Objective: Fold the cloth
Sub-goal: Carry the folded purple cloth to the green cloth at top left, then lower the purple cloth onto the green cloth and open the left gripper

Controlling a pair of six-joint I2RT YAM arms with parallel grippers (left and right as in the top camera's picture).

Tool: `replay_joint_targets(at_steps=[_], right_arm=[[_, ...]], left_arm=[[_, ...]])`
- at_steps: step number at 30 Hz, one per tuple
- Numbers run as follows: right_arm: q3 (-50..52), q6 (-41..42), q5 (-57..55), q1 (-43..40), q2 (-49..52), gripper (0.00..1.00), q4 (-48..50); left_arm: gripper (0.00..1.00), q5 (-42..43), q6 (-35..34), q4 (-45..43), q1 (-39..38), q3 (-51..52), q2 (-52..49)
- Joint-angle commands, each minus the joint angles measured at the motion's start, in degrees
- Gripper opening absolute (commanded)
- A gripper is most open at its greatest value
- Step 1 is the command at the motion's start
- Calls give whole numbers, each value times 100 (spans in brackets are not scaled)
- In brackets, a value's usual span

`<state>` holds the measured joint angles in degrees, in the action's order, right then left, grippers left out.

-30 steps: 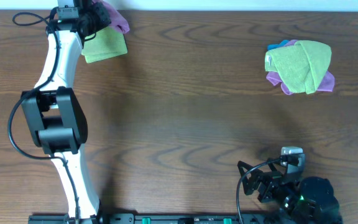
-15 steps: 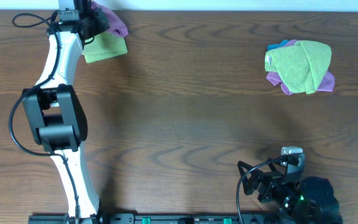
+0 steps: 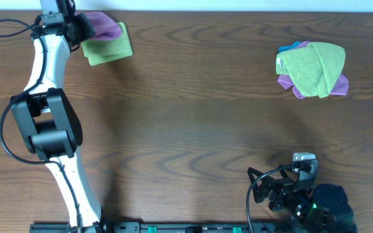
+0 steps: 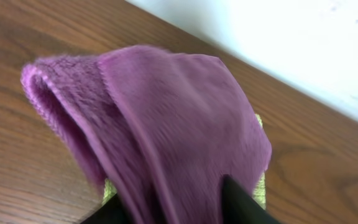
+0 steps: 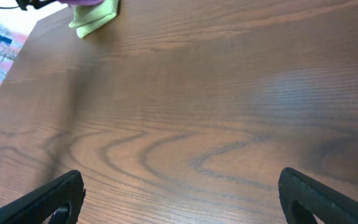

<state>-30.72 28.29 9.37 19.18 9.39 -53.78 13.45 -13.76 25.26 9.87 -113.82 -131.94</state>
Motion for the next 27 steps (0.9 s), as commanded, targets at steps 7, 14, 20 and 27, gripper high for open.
replay_joint_targets(at_steps=[7, 14, 20, 27], right_arm=[[7, 83, -13, -37, -33, 99, -2], [7, 83, -13, -37, -33, 99, -2], [4, 83, -13, -37, -33, 99, -2], [7, 83, -13, -37, -33, 99, 0]], left_arm=[[75, -63, 221, 140, 70, -164, -81], [74, -57, 223, 398, 227, -164, -26], [65, -33, 313, 643, 372, -164, 212], [47, -35, 352, 848, 417, -164, 745]])
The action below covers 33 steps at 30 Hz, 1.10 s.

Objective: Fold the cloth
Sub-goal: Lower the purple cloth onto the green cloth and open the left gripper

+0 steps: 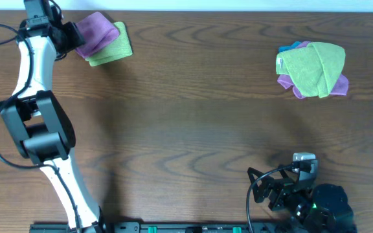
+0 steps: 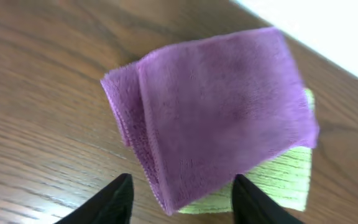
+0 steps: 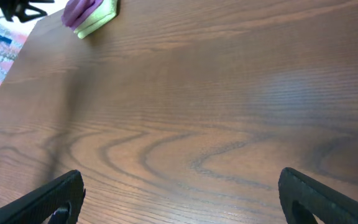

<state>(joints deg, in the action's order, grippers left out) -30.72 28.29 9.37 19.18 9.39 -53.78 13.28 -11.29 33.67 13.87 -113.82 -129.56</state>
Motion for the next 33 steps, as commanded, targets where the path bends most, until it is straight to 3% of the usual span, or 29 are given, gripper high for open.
replay_joint_targets(at_steps=[1, 6, 17, 33], right_arm=[[7, 83, -13, -37, -33, 99, -2], [7, 83, -13, -37, -33, 99, 0], [4, 83, -11, -37, -33, 99, -2], [7, 83, -13, -37, -33, 99, -2]], left_arm=[[43, -15, 103, -7, 17, -164, 573], [6, -13, -48, -267, -48, -164, 682], [6, -33, -341, -1270, -518, -164, -96], [6, -295, -433, -1110, -892, -164, -1047]])
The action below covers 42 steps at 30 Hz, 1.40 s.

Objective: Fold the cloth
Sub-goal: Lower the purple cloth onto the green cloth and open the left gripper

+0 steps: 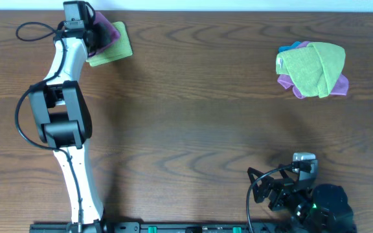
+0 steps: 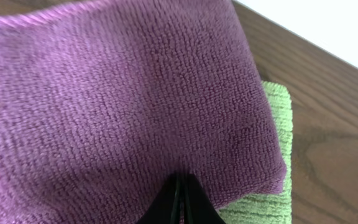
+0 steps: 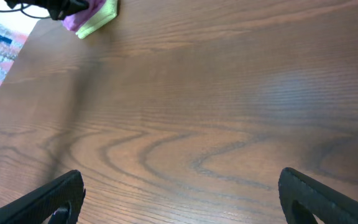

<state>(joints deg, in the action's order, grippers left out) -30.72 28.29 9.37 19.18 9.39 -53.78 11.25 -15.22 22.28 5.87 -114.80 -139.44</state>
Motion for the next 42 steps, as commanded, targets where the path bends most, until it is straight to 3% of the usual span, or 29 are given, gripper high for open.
replay_joint_targets(at_steps=[1, 12, 18, 19, 21, 23, 25, 42], right_arm=[[7, 83, -13, -37, -33, 99, -2], [7, 83, -13, -37, -33, 99, 0], [7, 83, -13, -37, -33, 99, -2], [7, 83, -13, -37, -33, 99, 0], [7, 85, -13, -37, -33, 99, -2], [7, 83, -13, -37, -33, 99, -2], [7, 83, -11, -37, -33, 99, 0], [7, 83, -13, -37, -33, 99, -2]], left_arm=[[6, -92, -39, 37, -118, -66, -61], [6, -103, 116, 195, -203, -66, 435], [6, -275, 400, 1130, -203, -66, 1397], [11, -273, 452, 1274, -203, -66, 1510], [31, -278, 573, 1558, -203, -66, 1735], [74, -293, 654, 1812, -203, -66, 1906], [96, -295, 651, 2046, -201, -66, 2028], [95, -136, 636, 3858, -212, -66, 2260]])
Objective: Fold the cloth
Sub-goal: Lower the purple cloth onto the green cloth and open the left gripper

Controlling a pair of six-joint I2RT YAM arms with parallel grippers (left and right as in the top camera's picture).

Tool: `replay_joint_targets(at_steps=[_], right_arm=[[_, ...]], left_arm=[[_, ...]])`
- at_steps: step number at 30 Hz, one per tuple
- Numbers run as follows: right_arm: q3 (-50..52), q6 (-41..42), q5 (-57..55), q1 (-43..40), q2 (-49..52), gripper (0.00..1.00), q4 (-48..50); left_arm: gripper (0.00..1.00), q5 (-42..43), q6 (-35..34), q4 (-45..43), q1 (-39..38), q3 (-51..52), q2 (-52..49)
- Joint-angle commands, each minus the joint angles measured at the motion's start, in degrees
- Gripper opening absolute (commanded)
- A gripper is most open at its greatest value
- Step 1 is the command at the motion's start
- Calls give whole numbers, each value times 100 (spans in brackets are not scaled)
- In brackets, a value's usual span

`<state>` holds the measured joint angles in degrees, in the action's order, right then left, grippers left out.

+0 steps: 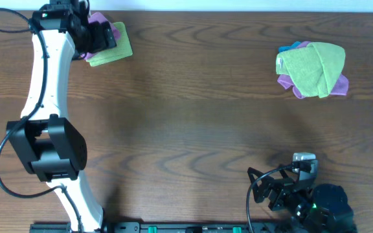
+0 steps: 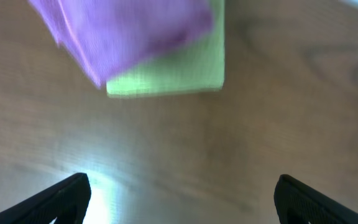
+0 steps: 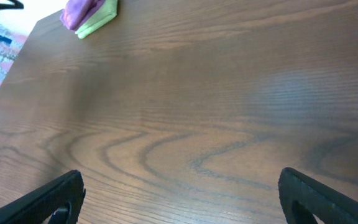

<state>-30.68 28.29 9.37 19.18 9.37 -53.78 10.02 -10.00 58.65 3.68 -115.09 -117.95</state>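
Observation:
A folded purple cloth (image 2: 120, 31) lies on a folded green cloth (image 2: 173, 68) at the table's far left corner, partly covered by the arm in the overhead view, purple cloth (image 1: 102, 29), green cloth (image 1: 118, 46). My left gripper (image 2: 179, 199) hangs open above the table just in front of that stack, holding nothing. A heap of unfolded cloths (image 1: 313, 68), green over purple and blue, sits at the far right. My right gripper (image 3: 179, 196) rests open near the front edge, far from both piles.
The dark wooden table (image 1: 199, 123) ends at a white strip along the far edge. Cables and the right arm's base (image 1: 300, 194) crowd the front right. The left arm (image 1: 41, 84) runs down the left side.
My left gripper was shut and pressed onto the purple cloth; now it is open and lifted back from the stack. The purple cloth stays folded on the green one. The right arm is unchanged.
My left gripper held the purple cloth bunched over the green one. Then it stood open beside the cloth, laid folded on the green cloth. Later it was shut, pressing on the purple cloth. Now it is open and drawn away.

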Motion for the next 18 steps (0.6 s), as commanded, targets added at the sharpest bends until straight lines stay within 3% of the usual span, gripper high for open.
replay_joint_targets(at_steps=[1, 10, 18], right_arm=[[2, 83, -13, -37, -31, 99, 0], [2, 83, -13, -37, -31, 99, 0], [2, 83, -13, -37, -31, 99, -2]], left_arm=[[96, -15, 129, 463, 7, -37, 151], [95, 46, 673, 1912, 15, 9, 796], [95, 37, 682, 1261, -13, 1486, 2146]])
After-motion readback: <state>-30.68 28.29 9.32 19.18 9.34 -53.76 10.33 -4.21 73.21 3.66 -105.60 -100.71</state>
